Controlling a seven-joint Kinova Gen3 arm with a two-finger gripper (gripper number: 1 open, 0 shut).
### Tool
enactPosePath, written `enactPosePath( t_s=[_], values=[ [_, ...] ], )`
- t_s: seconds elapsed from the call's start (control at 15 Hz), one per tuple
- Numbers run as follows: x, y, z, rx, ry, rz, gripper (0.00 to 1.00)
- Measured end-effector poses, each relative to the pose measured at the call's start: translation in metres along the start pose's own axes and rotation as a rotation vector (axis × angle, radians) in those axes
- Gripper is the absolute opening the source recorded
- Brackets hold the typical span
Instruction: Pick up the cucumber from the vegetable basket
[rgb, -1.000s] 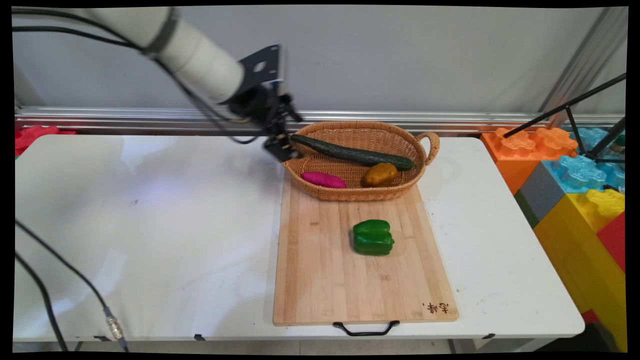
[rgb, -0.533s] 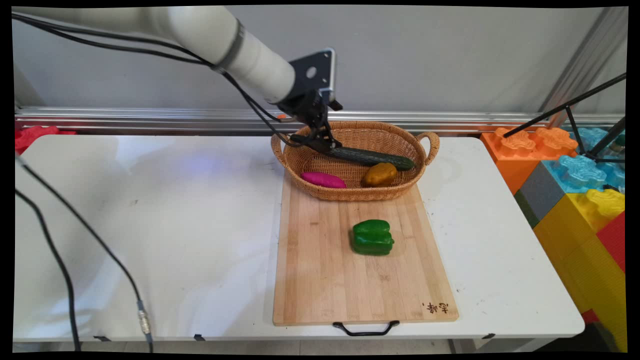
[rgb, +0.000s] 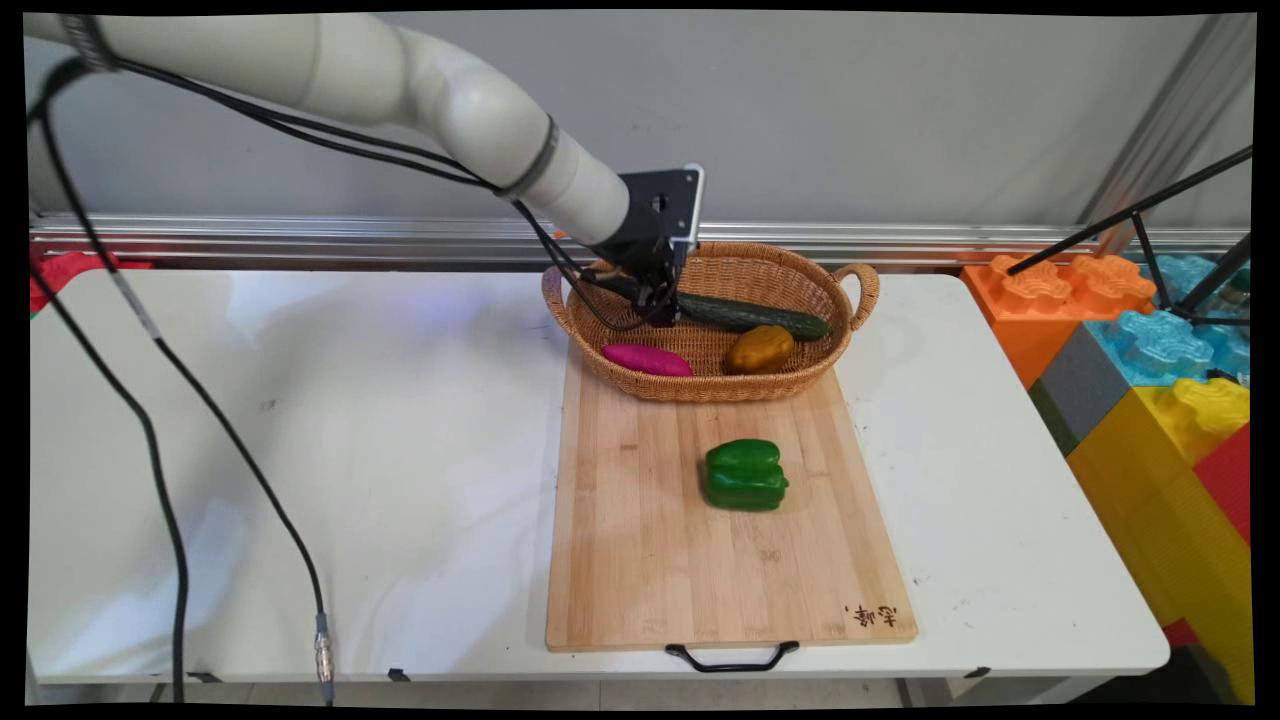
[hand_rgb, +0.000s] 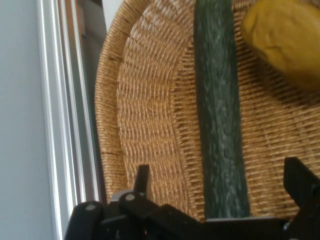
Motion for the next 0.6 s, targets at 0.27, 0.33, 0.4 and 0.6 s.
enactPosePath(
  t_s=[0.27, 0.33, 0.4, 0.6],
  values=[
    [-0.005, 0.001, 0.022, -0.003, -0.029, 0.026, 1.00],
    [-0.006, 0.002, 0.027, -0.004, -0.036, 0.032, 1.00],
    [-0.007, 0.002, 0.031, -0.005, -0.041, 0.035, 1.00],
    [-0.010, 0.004, 0.041, -0.010, -0.057, 0.043, 1.00]
  ],
)
